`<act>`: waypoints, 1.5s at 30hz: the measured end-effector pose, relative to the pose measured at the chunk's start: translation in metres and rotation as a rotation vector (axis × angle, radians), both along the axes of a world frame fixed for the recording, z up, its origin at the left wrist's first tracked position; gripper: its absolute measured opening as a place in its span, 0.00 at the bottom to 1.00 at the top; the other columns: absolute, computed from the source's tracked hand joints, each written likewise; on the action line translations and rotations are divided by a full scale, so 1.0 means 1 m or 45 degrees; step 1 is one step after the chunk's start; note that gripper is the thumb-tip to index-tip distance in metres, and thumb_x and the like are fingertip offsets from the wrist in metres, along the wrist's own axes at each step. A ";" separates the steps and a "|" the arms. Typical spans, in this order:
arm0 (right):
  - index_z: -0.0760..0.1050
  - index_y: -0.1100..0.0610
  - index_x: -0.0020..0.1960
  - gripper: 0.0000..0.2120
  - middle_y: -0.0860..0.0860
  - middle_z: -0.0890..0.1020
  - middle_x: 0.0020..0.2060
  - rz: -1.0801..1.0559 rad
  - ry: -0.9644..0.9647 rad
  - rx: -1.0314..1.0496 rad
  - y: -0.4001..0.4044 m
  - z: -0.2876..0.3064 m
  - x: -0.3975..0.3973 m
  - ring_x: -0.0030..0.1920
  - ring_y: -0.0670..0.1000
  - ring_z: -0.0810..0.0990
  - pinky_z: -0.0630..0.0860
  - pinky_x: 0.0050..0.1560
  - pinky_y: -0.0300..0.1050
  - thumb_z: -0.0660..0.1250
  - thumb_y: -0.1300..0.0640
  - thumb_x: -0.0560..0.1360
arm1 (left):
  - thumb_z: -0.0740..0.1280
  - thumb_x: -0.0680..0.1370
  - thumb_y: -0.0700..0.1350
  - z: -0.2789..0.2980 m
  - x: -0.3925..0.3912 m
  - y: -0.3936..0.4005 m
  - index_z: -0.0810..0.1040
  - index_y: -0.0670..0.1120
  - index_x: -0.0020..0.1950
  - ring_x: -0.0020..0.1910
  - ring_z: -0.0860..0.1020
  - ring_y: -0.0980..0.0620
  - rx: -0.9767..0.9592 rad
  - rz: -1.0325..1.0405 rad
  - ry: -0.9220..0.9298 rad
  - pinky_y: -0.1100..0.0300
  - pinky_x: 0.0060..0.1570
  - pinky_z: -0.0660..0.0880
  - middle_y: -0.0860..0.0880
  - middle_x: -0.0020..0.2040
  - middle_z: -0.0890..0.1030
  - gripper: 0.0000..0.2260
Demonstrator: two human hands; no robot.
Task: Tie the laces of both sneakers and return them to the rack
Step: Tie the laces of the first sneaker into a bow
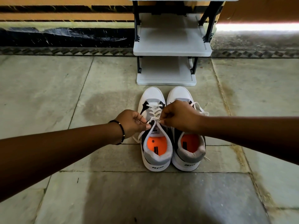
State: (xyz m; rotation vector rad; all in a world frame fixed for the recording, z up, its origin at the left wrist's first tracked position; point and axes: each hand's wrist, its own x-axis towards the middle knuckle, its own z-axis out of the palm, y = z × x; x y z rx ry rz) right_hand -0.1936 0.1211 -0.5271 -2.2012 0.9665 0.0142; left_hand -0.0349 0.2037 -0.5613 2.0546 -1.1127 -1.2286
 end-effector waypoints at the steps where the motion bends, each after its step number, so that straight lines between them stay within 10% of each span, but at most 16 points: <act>1: 0.83 0.58 0.44 0.05 0.40 0.75 0.28 -0.007 -0.002 -0.011 -0.001 0.001 0.000 0.33 0.40 0.74 0.69 0.34 0.31 0.68 0.60 0.71 | 0.73 0.69 0.43 0.000 0.001 0.000 0.78 0.44 0.44 0.36 0.76 0.53 -0.004 -0.020 -0.028 0.66 0.32 0.72 0.48 0.36 0.78 0.07; 5: 0.84 0.57 0.46 0.06 0.45 0.78 0.33 -0.057 -0.015 -0.100 -0.004 0.007 -0.002 0.36 0.42 0.74 0.66 0.30 0.22 0.68 0.60 0.72 | 0.70 0.72 0.44 0.008 0.008 -0.005 0.80 0.45 0.42 0.39 0.77 0.51 -0.145 -0.207 -0.347 0.68 0.37 0.70 0.47 0.37 0.81 0.03; 11: 0.84 0.54 0.43 0.05 0.44 0.77 0.31 -0.073 0.075 -0.127 -0.011 0.003 -0.007 0.34 0.43 0.74 0.65 0.31 0.33 0.69 0.57 0.71 | 0.69 0.73 0.41 0.020 0.015 -0.009 0.83 0.41 0.47 0.41 0.74 0.52 -0.387 -0.443 -0.670 0.62 0.45 0.71 0.46 0.43 0.79 0.06; 23: 0.83 0.57 0.44 0.05 0.41 0.72 0.28 -0.012 0.144 -0.115 -0.014 -0.005 -0.015 0.31 0.38 0.70 0.65 0.27 0.20 0.69 0.57 0.71 | 0.69 0.72 0.41 0.008 0.027 -0.003 0.83 0.40 0.46 0.43 0.76 0.50 -0.403 -0.484 -0.708 0.65 0.44 0.68 0.43 0.46 0.81 0.06; 31: 0.81 0.48 0.40 0.04 0.44 0.74 0.32 0.113 0.303 -0.231 -0.018 -0.004 -0.018 0.45 0.54 0.79 0.78 0.47 0.51 0.66 0.53 0.71 | 0.68 0.73 0.44 0.011 0.040 -0.003 0.82 0.44 0.45 0.46 0.78 0.47 -0.354 -0.602 -0.771 0.49 0.50 0.75 0.46 0.47 0.80 0.06; 37: 0.74 0.46 0.33 0.10 0.40 0.74 0.31 0.240 0.356 -0.174 -0.017 0.010 -0.016 0.43 0.49 0.76 0.75 0.47 0.48 0.63 0.53 0.72 | 0.65 0.76 0.43 0.007 0.042 0.007 0.78 0.50 0.39 0.39 0.76 0.56 -0.293 -0.405 -0.330 0.69 0.43 0.71 0.54 0.39 0.80 0.06; 41: 0.79 0.55 0.38 0.09 0.47 0.82 0.36 -0.100 -0.163 0.537 -0.013 0.017 -0.004 0.40 0.43 0.78 0.73 0.49 0.42 0.64 0.59 0.75 | 0.56 0.80 0.41 0.015 0.017 0.005 0.72 0.47 0.38 0.44 0.78 0.55 -0.189 0.130 0.533 0.63 0.42 0.76 0.49 0.44 0.80 0.12; 45: 0.75 0.59 0.43 0.06 0.52 0.81 0.39 -0.576 -0.504 0.988 -0.005 0.009 0.010 0.45 0.51 0.79 0.74 0.47 0.44 0.62 0.61 0.77 | 0.53 0.81 0.44 0.016 -0.006 0.001 0.72 0.48 0.38 0.44 0.79 0.55 -0.191 0.282 0.781 0.60 0.42 0.70 0.52 0.41 0.83 0.14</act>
